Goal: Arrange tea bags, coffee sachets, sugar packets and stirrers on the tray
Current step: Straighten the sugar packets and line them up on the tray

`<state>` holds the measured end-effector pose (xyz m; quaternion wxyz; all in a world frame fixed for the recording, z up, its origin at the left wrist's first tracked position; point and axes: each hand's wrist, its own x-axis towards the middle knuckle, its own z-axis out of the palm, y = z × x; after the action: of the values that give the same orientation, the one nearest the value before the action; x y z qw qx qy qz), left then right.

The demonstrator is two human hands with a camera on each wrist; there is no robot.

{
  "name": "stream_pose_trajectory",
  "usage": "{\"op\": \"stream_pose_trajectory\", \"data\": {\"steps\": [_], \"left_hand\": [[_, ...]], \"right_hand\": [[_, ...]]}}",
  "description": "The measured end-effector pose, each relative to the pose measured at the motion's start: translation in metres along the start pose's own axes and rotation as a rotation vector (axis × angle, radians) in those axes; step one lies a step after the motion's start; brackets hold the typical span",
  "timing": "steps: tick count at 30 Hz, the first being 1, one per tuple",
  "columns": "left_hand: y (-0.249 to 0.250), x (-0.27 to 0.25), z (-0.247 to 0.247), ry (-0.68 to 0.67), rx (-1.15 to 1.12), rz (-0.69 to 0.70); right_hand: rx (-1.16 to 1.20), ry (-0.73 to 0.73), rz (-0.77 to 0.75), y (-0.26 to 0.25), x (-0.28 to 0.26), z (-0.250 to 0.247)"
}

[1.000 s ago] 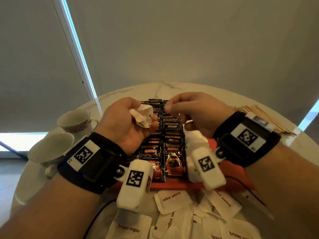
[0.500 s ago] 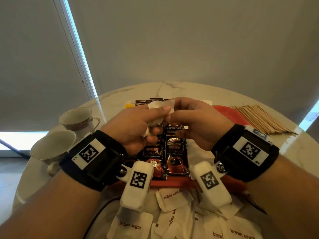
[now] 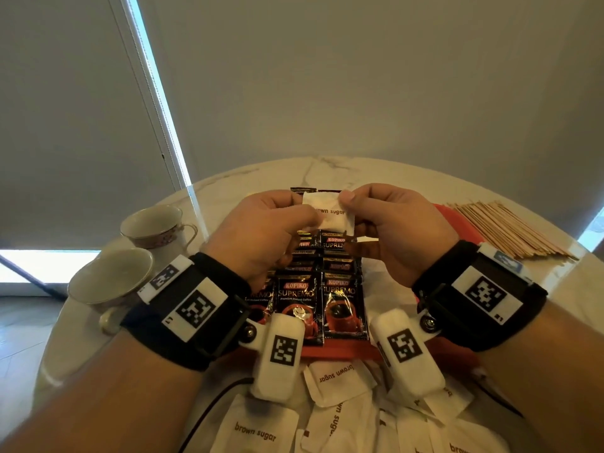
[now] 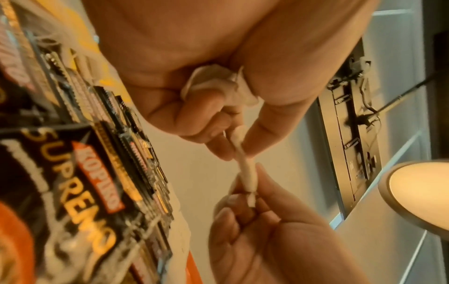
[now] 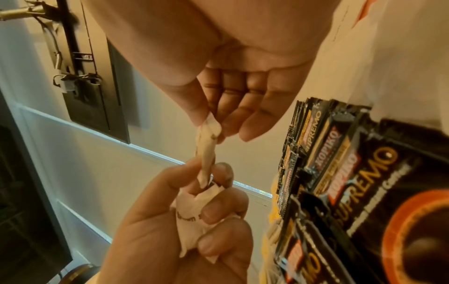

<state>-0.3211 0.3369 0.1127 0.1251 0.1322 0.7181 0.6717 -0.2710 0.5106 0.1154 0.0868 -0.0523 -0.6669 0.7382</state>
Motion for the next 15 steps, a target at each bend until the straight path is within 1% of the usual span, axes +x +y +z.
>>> {"op": "stream_pose_trajectory", "data": {"steps": [3,6,11,15], "left_hand": [[0.0000,0.0010,0.0004,0.073,-0.079,0.040],[0.0005,0.0010,0.0008,0.116,-0.141,0.050],[0.0030,0.0030,0.0008,0.142,-0.245,0.019],[0.0059,0.0005,0.0038,0.108,-0.338,-0.052]], "right_hand": [[-0.013,0.022,-0.065,-0.0011,-0.0002,0.0005],[-0.024,0.050,-0.129,-0.0008,-0.0001,0.0006],[-0.031,0.001,-0.137,-0.0009,-0.0028,0.0015],[-0.059,0.028,-0.149,0.0000,-0.0006,-0.0003]]}}
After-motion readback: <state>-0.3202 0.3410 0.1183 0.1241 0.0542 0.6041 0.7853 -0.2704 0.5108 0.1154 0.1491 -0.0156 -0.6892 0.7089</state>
